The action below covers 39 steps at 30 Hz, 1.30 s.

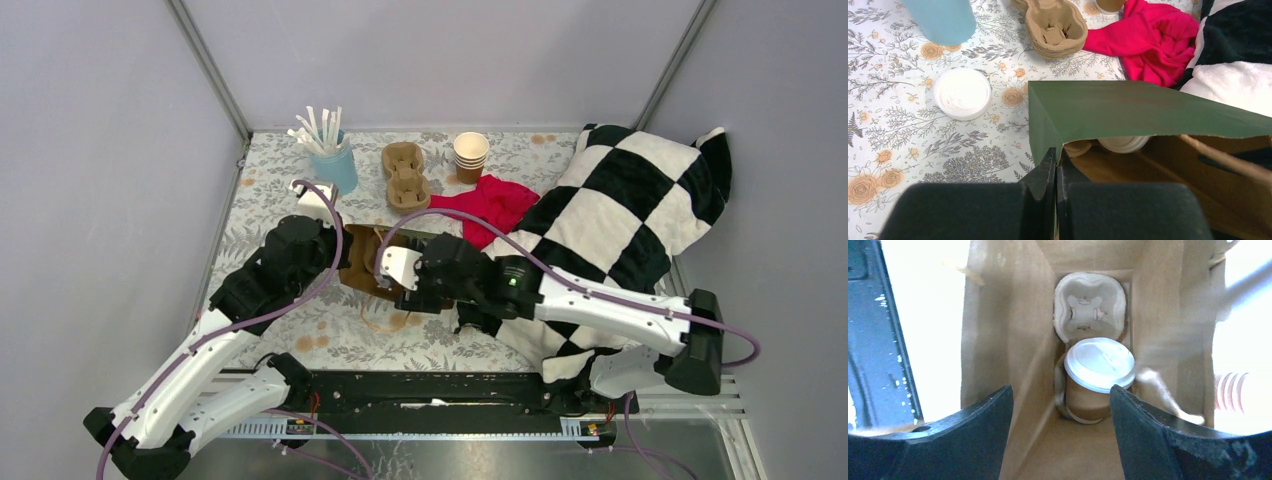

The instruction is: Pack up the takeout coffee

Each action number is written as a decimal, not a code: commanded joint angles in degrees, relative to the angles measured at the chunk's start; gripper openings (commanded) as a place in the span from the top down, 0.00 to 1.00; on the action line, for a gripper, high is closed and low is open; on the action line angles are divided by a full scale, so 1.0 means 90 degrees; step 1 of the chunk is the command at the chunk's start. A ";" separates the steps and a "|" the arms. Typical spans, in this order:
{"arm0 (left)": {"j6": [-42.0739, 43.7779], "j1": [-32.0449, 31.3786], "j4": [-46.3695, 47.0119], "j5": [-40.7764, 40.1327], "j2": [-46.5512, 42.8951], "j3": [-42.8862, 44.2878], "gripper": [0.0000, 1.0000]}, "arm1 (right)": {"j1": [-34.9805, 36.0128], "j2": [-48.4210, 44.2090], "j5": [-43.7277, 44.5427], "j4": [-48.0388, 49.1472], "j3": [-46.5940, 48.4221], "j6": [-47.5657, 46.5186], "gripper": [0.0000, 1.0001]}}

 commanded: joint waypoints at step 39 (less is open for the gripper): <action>0.0171 0.0017 0.0346 0.0170 -0.0402 -0.0034 1.00 | -0.0209 0.1162 0.0673 0.0412 0.0306 -0.1744 0.10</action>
